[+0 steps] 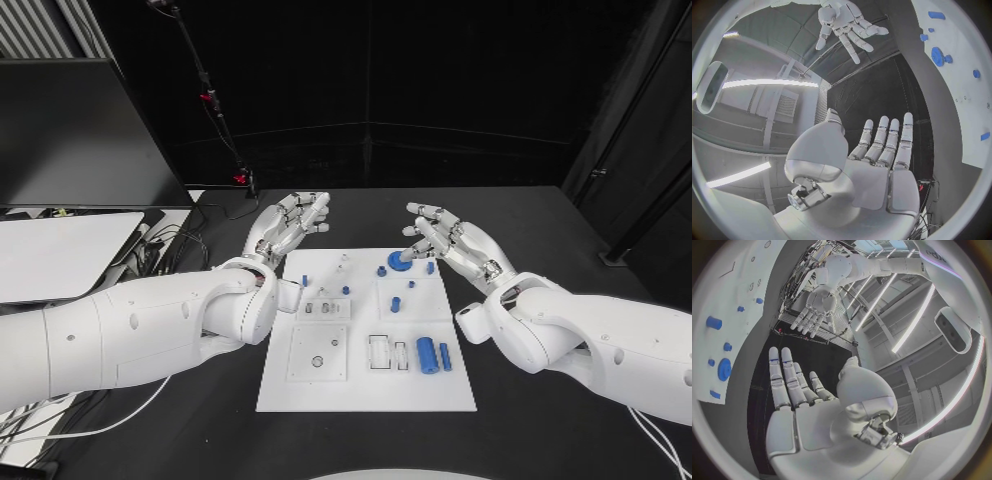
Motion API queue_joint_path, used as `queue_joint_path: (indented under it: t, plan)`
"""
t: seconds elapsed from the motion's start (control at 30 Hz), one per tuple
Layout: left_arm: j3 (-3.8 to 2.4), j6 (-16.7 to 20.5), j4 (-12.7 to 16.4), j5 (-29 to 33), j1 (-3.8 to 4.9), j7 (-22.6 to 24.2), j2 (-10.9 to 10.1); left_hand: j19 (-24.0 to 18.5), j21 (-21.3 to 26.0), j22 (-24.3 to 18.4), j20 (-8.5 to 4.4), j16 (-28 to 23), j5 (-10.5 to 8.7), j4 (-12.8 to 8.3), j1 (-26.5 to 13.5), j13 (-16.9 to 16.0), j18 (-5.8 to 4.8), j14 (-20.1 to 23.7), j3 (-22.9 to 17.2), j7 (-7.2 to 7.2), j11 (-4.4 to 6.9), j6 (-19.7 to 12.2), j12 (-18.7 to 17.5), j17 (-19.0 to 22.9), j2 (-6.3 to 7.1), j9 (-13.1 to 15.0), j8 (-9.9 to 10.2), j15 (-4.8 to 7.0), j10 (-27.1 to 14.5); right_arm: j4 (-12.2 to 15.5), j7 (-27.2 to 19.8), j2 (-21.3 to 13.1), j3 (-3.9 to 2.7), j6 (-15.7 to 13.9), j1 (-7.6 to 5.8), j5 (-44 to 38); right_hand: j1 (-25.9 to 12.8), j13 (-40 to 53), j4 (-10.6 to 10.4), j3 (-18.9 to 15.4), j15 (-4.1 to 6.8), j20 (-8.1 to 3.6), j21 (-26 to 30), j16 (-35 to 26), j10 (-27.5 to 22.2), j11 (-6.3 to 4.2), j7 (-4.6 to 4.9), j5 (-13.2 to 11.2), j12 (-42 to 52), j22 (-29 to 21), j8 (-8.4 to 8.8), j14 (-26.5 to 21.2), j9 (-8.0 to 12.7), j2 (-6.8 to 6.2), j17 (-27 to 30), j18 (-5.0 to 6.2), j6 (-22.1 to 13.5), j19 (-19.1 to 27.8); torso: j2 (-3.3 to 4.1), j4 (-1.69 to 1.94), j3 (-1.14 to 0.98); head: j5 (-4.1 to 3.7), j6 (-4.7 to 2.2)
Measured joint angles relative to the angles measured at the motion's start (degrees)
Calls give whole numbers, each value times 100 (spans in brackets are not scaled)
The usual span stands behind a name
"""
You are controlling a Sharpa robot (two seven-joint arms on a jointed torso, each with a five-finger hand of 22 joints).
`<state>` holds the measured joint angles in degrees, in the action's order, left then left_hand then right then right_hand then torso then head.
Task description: Assemble the parts on the task board
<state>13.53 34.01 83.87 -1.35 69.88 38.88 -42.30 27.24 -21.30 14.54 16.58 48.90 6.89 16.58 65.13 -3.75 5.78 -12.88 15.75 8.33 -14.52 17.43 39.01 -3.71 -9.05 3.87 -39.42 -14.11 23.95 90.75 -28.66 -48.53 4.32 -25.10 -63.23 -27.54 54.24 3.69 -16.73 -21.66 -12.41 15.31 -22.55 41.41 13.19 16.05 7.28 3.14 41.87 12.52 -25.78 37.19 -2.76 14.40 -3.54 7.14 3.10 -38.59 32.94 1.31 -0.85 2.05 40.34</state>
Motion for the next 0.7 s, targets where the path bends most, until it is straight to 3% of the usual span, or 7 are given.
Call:
queue_joint_path:
  t: [0.1, 0.17, 0.5, 0.6, 0.63, 0.67, 0.7]
  plan:
    - [1, -46, -16, -1, 1, 1, -15, 0, 0, 4, 0, 0, 0, 0, 21, 0, 11, 0, 0, 0, 0, 0, 0, 0, 21, 0, 0, 0, 0, -69, 76, 0, -4, 88, -136, -38, 0, 0, 15, 15, 146, -24, -225, -3, 180, -102, -20, 1, 1, 73, -46, 666, 0, 0, -30, 92, -20, -383, 47, 10, -9, -23, 1]
    - [5, -74, -21, -1, 1, 1, -18, 0, 0, 5, 0, 0, 0, 0, 22, 0, 11, -2, 0, 0, 0, 0, 0, 0, 22, 0, 0, 2, 0, -114, 121, 2, -4, 140, -215, -55, 2, 0, 5, 24, 250, -44, -411, 57, 304, -186, -20, 19, 1, 143, -80, 1136, 0, -2, -88, 226, -20, -641, 81, 19, -12, -48, 1]
    - [7, -203, 84, -3, 3, 2, -111, 41, -29, 5, 0, 0, 21, 0, 63, 0, 10, -61, 0, 0, 21, 0, 0, 0, -19, -1, 0, 22, 61, -324, 361, 10, -6, 471, -561, -133, 187, 1, 10, 60, 519, -228, -1259, 753, 720, -396, -11, 68, -92, 542, -167, 2280, -1, 5, -540, 223, -51, -1309, 270, 85, -15, -190, -32]
    - [9, -227, 156, -4, 23, 2, -167, 40, -29, 5, 0, 0, 21, 0, 67, 0, 10, -61, 0, 0, 21, 0, 0, 0, -23, -1, 1, 22, 62, -466, 430, 63, -5, 628, -674, -186, 393, 1, 31, 130, 618, -311, -1709, 1322, 908, -501, -55, 46, -92, 782, -256, 2755, -3, 18, -813, 223, -69, -1635, 332, 108, -14, -221, -42]
    - [9, -231, 180, -4, 29, 2, -186, 41, -29, 5, 0, 0, 21, 0, 67, 0, 10, -61, 0, 0, 21, 0, 0, 0, -23, -1, 1, 22, 62, -514, 448, 84, -5, 674, -706, -211, 490, 1, 27, 158, 662, -350, -1968, 1657, 1013, -529, -168, 34, -92, 927, -285, 2978, -5, 21, -983, 223, -74, -1808, 350, 114, -13, -231, -46]
    - [9, -237, 209, -4, 35, 2, -209, 41, -29, 5, 0, 0, 21, 0, 67, 0, 10, -61, 0, 0, 21, 0, 0, 0, -23, -1, 1, 22, 61, -573, 470, 109, -5, 724, -739, -251, 593, -2, 37, 179, 698, -388, -2221, 2021, 1121, -554, -196, 34, -92, 1074, -300, 3192, -5, 15, -1298, 223, -73, -1953, 373, 124, -12, -244, -47]
    - [9, -242, 228, -4, 38, 2, -221, 40, -29, 5, 0, 0, 21, 0, 67, 0, 10, -61, 0, 0, 21, 0, 0, 0, -23, -1, 1, 22, 61, -618, 487, 125, -6, 749, -759, -288, 696, -9, 29, 206, 729, -424, -2510, 2517, 1244, -587, -190, 61, -92, 1251, -345, 3485, -5, -1, -2019, 223, -66, -2089, 392, 132, -10, -260, -47]
